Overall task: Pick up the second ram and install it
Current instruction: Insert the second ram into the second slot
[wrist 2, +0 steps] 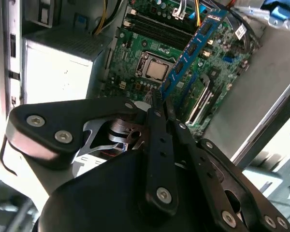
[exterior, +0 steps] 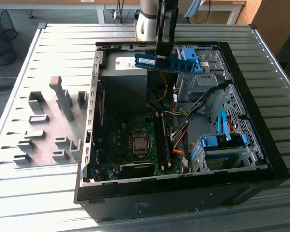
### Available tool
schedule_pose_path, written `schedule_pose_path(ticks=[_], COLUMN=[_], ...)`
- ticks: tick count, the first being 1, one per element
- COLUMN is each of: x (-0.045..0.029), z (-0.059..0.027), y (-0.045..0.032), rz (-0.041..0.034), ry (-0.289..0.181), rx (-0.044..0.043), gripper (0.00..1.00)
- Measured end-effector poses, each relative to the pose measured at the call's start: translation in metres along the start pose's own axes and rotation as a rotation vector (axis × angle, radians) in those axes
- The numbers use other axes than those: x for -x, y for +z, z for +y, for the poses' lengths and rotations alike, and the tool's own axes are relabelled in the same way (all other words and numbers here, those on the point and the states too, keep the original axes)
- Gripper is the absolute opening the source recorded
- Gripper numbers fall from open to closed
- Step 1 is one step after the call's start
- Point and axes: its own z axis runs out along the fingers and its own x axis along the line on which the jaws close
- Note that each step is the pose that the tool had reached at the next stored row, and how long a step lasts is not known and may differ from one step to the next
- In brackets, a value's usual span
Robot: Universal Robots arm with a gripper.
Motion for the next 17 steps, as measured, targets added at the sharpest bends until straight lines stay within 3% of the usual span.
schedule_pose_path(ticks=[5,17], x=[0.0,0.0], z=[0.0,0.0], y=[0.0007,0.0008], rz=[-0.0014,-0.0015], ry=[0.057,0.057], rx=[-0.0009,-0.001], gripper=[0.14,0.14])
